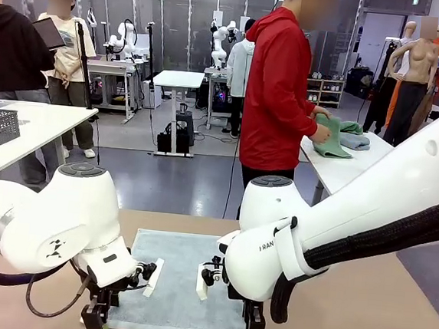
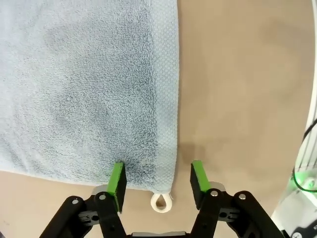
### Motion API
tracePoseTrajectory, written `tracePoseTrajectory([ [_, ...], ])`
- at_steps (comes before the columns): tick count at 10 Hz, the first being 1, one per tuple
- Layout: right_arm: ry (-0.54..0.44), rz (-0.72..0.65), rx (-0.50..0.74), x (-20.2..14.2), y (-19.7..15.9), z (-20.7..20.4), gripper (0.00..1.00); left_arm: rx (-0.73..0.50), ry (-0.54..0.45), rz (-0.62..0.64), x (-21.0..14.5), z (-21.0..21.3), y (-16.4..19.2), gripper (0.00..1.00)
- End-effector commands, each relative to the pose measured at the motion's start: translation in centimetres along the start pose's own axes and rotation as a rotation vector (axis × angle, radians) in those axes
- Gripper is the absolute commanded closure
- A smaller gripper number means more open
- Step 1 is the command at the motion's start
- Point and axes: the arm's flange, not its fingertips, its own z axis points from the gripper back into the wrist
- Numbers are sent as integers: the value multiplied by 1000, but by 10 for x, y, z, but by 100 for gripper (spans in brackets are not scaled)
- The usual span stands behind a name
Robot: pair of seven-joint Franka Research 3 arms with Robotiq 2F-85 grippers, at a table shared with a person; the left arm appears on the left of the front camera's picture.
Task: Fold the towels and place them in the basket.
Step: When a person lays out a Towel with hook on the table, fold it in half twice.
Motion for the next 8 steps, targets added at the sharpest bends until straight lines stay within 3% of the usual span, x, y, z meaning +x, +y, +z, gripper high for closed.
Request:
tracePoseTrajectory([
  [1,-11,-20,-25,-1,5,1,20,39,19,-5,0,-2,2,34],
  [8,-13,-34,-17,-2,5,-4,20,42,51,-27,-2,-5,2,41],
])
